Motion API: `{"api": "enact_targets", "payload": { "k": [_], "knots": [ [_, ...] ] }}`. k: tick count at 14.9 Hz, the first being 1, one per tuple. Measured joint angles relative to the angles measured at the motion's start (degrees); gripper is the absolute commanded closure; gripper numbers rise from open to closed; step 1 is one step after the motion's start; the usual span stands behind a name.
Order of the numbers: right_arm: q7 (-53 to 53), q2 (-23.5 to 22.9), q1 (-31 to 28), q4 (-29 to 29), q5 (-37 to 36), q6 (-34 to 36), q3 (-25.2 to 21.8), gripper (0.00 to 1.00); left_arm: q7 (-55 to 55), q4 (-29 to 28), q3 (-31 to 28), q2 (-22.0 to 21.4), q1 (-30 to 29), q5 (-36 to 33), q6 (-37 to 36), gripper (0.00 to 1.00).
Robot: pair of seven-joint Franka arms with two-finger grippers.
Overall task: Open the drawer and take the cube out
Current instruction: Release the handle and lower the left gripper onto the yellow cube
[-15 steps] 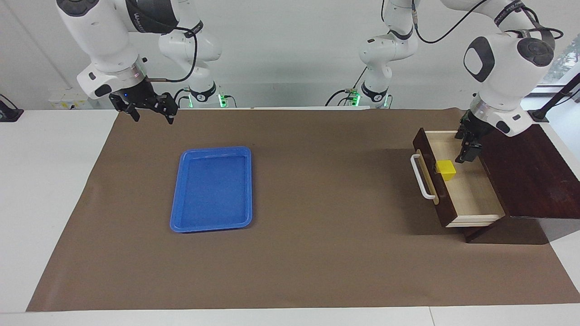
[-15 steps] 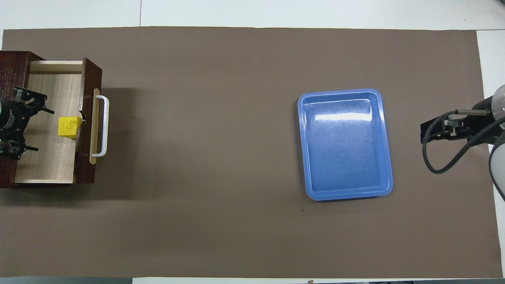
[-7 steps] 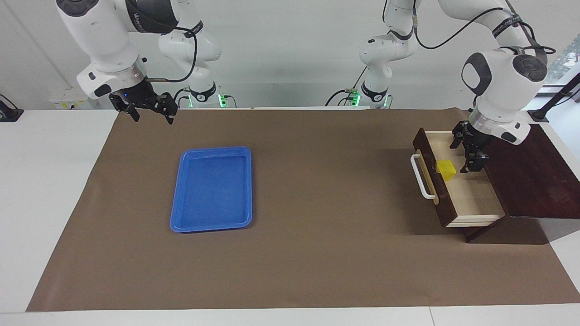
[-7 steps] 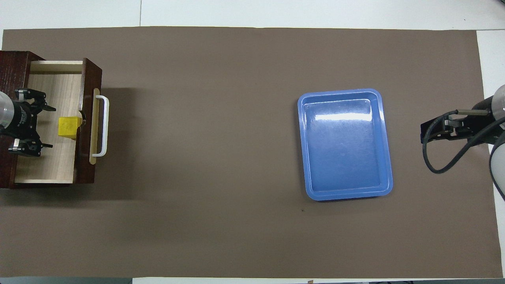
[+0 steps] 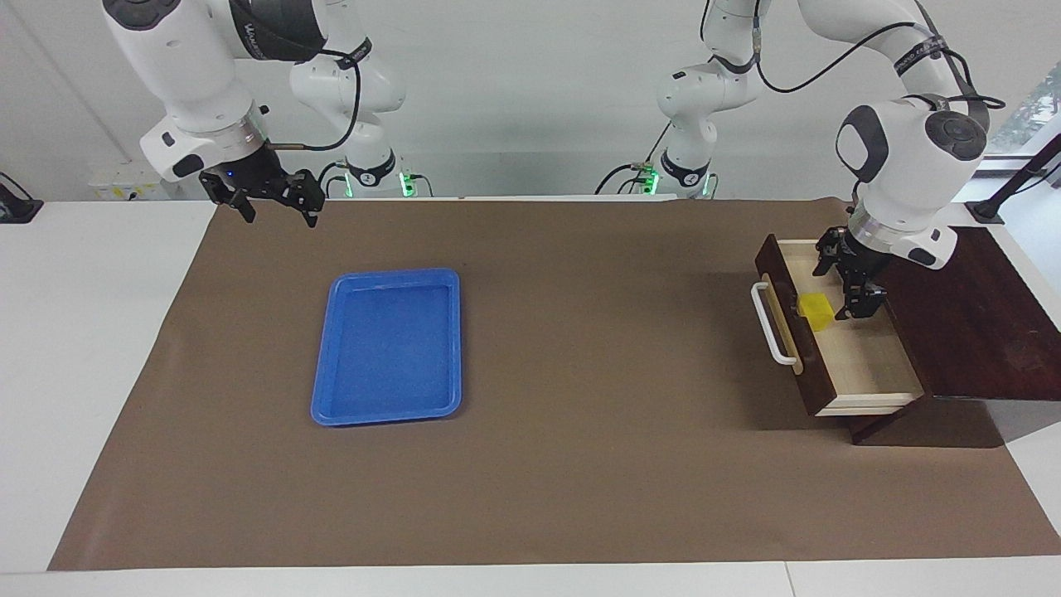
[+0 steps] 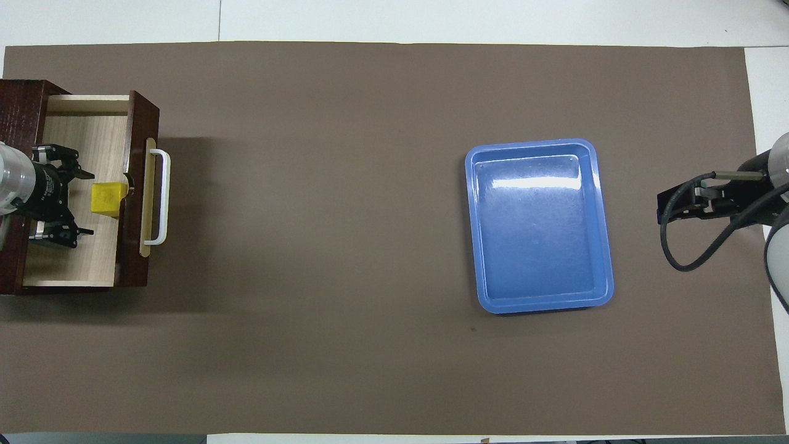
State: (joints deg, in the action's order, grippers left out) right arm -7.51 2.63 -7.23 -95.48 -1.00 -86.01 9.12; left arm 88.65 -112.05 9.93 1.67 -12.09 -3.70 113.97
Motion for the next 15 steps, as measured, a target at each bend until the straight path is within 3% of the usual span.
{"api": "enact_targets", "payload": {
  "k": [7,9,12,13,15],
  "knots": [
    [0.0,0.0,0.0,0.0,0.0,-0.1,0.0,0.0,0.3,-1.8,0.1,0.0,0.1,0.0,1.3,0.0],
    [0.0,0.0,0.0,0.0,0.0,-0.4,0.0,0.0,0.3,-2.2,0.1,0.0,0.2,0.0,1.5,0.08],
    [0.0,0.0,0.0,0.0,0.0,-0.6,0.0,0.0,0.3,-2.5,0.1,0.0,0.2,0.0,2.1,0.4],
    [0.0,0.0,0.0,0.0,0.0,-0.6,0.0,0.0,0.3,-2.5,0.1,0.0,0.2,0.0,2.2,0.7],
    [0.0,0.0,0.0,0.0,0.0,-0.6,0.0,0.0,0.2,-2.5,0.1,0.0,0.2,0.0,2.2,1.0]
  ]
}}
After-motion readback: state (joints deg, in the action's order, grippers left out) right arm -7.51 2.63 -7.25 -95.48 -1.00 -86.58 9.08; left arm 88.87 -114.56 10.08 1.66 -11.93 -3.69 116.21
